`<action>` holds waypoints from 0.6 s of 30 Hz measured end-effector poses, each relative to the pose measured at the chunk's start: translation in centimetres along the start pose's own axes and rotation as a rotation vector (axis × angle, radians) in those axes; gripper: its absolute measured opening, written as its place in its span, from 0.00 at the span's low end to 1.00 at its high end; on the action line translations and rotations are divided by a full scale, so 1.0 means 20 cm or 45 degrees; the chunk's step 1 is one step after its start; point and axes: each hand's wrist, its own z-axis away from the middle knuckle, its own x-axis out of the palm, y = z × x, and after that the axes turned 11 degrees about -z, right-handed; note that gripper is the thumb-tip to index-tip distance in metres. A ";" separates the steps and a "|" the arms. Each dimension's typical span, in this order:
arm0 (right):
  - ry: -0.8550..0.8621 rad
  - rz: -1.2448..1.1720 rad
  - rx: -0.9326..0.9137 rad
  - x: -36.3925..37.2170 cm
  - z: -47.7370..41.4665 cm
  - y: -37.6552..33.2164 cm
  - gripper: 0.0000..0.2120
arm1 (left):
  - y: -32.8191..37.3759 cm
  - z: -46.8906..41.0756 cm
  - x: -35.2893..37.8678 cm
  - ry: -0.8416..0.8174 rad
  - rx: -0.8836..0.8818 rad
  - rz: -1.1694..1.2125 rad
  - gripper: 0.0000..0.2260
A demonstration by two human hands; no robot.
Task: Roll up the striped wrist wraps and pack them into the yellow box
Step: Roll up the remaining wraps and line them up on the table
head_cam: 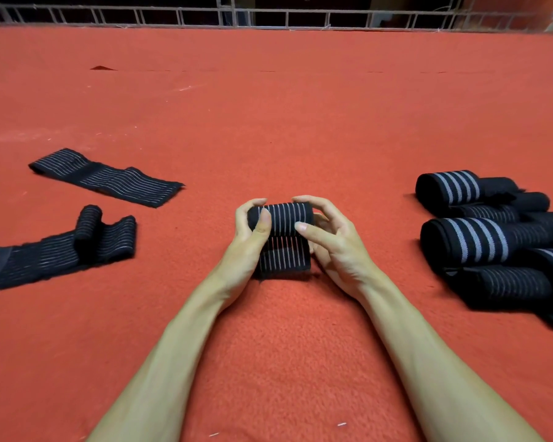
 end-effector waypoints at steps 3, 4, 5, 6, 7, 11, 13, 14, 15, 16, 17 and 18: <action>-0.064 0.038 -0.086 -0.01 0.00 0.00 0.19 | 0.00 0.00 -0.01 -0.023 -0.004 0.017 0.20; -0.082 0.073 -0.107 -0.01 0.01 0.01 0.19 | 0.00 0.00 -0.01 -0.015 -0.008 0.040 0.20; -0.091 0.127 -0.121 -0.02 0.01 0.01 0.19 | -0.01 0.00 -0.02 0.008 -0.010 0.062 0.19; -0.091 0.184 -0.125 -0.02 0.00 0.01 0.20 | -0.02 0.00 -0.02 0.041 -0.015 0.089 0.19; -0.084 0.224 -0.124 -0.02 0.00 0.02 0.20 | -0.03 -0.01 -0.03 0.078 -0.023 0.113 0.19; 0.049 0.058 -0.015 0.00 -0.01 0.02 0.21 | -0.03 0.00 -0.04 0.118 0.021 0.096 0.19; 0.118 -0.028 0.048 0.00 -0.02 0.03 0.18 | -0.01 0.00 -0.04 0.105 0.072 0.009 0.19; 0.128 -0.006 0.062 0.00 -0.02 0.03 0.16 | -0.01 0.00 -0.04 0.112 0.090 -0.026 0.19; 0.137 0.022 0.065 0.00 -0.03 0.04 0.14 | 0.00 -0.01 -0.04 0.128 0.099 -0.045 0.20; 0.150 0.026 0.062 -0.01 -0.03 0.04 0.12 | 0.00 -0.01 -0.04 0.144 0.098 -0.049 0.21; 0.160 0.008 0.054 -0.01 -0.03 0.04 0.11 | 0.00 -0.01 -0.04 0.159 0.094 -0.052 0.22; 0.168 -0.024 0.043 -0.01 -0.03 0.04 0.11 | 0.00 -0.01 -0.04 0.166 0.090 -0.056 0.23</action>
